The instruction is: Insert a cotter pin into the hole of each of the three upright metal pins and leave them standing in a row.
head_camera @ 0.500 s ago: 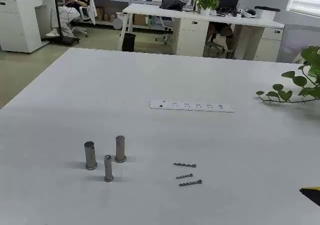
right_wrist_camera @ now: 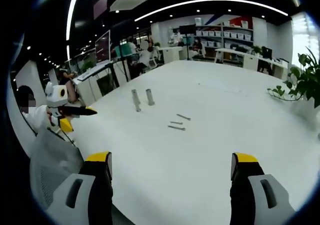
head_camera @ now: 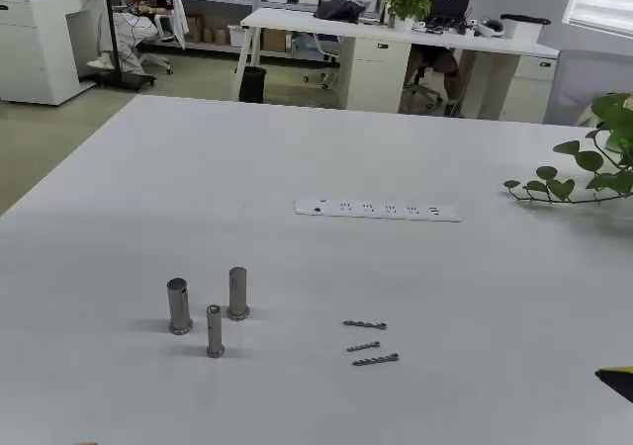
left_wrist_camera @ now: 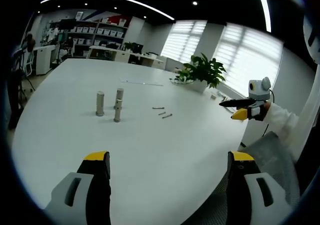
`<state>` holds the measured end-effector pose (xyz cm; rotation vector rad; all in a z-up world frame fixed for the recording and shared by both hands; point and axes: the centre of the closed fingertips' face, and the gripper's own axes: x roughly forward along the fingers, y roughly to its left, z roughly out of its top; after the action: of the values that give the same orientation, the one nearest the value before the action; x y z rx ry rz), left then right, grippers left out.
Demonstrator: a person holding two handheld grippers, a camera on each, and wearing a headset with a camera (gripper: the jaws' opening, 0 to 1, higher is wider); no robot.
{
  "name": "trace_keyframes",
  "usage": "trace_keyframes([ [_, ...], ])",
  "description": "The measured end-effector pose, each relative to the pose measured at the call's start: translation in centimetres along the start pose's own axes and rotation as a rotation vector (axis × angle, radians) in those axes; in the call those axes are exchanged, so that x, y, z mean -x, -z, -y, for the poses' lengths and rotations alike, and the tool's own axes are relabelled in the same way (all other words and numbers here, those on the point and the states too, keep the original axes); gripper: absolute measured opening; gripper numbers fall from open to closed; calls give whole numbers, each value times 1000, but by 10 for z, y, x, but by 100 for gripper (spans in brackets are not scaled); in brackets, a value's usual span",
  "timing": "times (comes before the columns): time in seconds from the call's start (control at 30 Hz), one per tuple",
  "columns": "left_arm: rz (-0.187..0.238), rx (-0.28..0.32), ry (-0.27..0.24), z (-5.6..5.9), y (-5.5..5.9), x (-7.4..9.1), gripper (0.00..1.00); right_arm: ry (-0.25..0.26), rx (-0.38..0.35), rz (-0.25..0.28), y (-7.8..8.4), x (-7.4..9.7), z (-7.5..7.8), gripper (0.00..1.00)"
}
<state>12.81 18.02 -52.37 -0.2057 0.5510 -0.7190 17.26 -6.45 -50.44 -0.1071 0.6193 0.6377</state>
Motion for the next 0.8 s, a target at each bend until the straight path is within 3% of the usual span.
trace_keyframes([
  [0.8,7,-7,9,-2,-3,2,95,14,-1,-15,1,0,5,96],
])
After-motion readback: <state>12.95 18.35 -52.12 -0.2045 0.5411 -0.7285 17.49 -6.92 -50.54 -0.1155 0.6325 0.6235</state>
